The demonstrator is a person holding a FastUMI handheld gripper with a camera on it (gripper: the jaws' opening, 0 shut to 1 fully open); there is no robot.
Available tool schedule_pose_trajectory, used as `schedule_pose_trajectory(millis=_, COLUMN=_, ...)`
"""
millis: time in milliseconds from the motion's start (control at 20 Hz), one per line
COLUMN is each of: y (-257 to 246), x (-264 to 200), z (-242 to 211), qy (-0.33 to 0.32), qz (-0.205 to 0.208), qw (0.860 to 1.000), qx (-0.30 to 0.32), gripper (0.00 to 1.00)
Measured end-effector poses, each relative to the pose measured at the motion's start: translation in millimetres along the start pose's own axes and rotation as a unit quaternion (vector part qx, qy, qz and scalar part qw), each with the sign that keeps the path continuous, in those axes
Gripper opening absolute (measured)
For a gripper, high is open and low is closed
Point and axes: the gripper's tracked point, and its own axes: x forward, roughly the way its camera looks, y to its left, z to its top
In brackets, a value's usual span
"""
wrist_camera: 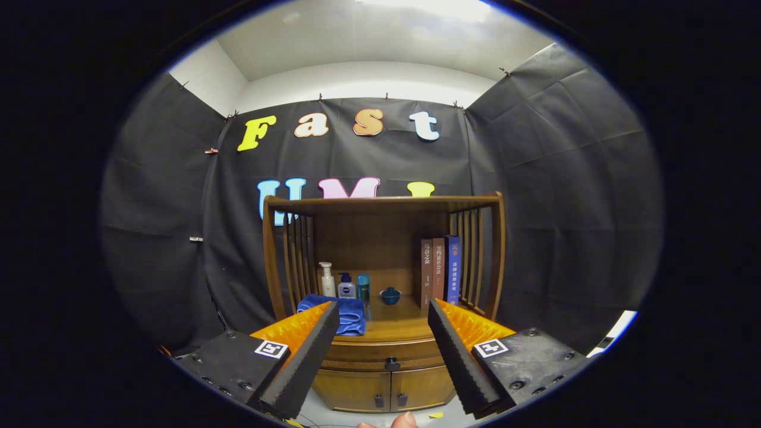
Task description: Pull open the drawer, take out the items inside it, and place them on the countertop above the cabinet.
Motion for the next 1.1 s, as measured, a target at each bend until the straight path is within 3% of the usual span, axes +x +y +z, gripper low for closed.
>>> schedule_pose_trajectory(millis=500, y=-17, x=97, z=-223, qy=0.070, qz=-0.004, qw=0.998, qx=-0.010, gripper=0.98)
schedule_pose_trajectory(millis=850, y=-29, x=151, z=-314, qy=0.117, qz=-0.011, qw=0.993, qx=-0.010, gripper=0.97)
schedule_pose_trajectory(millis=1000, y=-28, x=166, z=-332, qy=0.132, qz=-0.015, qw=0.991, qx=-0.001, gripper=0.67)
schedule_pose_trajectory(millis=1100, y=-27, x=164, z=-326, qy=0.124, qz=-0.022, qw=0.992, qx=-0.002, gripper=0.60)
